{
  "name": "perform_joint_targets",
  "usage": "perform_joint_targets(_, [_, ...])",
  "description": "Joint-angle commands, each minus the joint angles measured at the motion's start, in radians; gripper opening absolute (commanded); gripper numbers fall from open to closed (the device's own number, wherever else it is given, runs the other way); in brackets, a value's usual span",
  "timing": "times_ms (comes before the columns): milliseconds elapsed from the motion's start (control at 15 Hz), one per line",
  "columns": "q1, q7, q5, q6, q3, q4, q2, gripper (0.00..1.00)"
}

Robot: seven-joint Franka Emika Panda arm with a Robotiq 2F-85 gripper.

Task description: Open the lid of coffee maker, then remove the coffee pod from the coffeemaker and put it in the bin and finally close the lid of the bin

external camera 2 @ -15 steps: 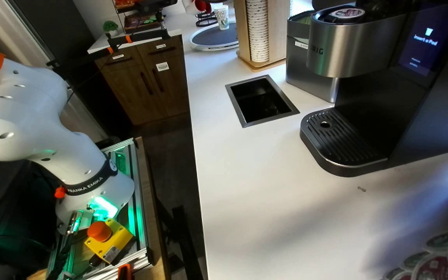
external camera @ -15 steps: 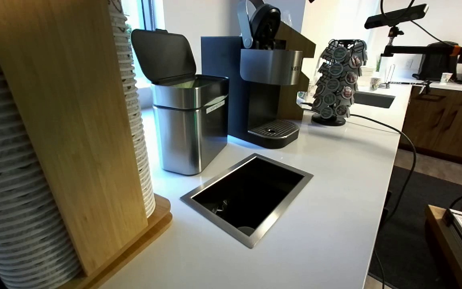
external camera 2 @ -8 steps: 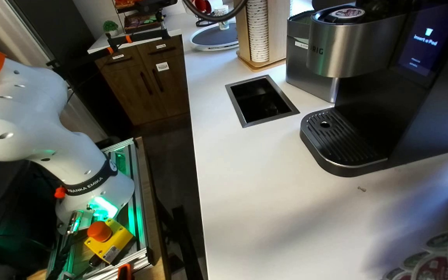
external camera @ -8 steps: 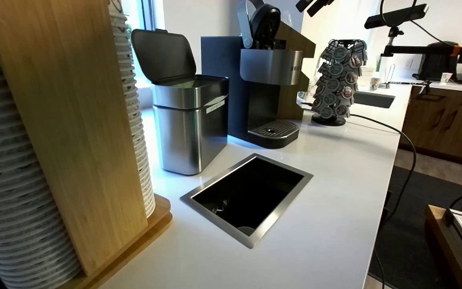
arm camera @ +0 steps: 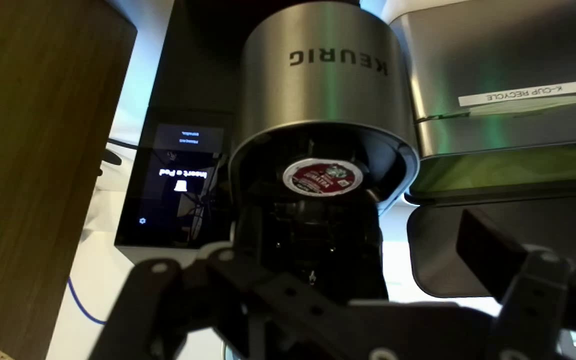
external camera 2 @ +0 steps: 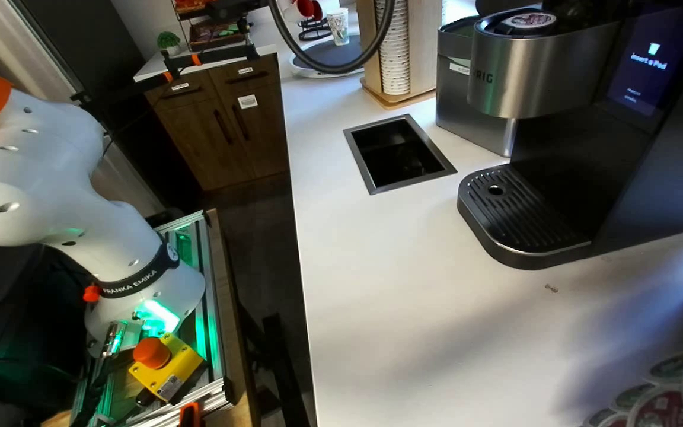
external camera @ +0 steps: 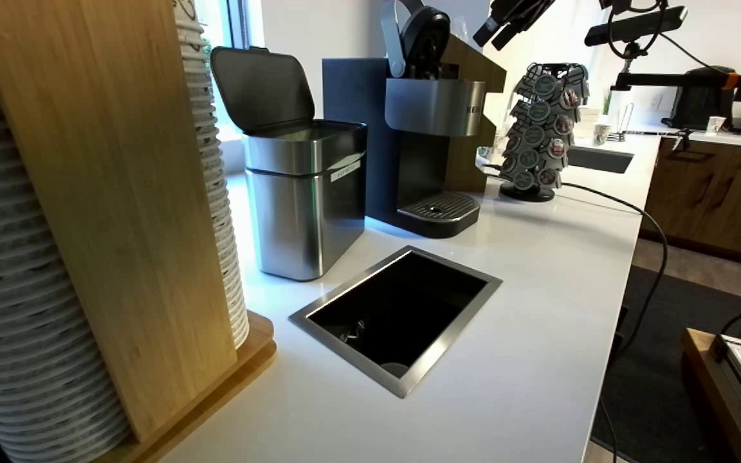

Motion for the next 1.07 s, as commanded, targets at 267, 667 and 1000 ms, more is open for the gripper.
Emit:
perform_joint_targets(267, [0.000, 0.036, -0.010, -0.006, -0.009, 0.010, 0.004, 1.00])
perform_joint_targets(667, [-0.037, 0.079, -0.077, 0.028, 0.022, 0.032, 0.065, 1.00])
perform_joint_targets(1000, [-0.080, 0.188, -0.128, 0.050, 0.057, 0.051, 0.115, 1.00])
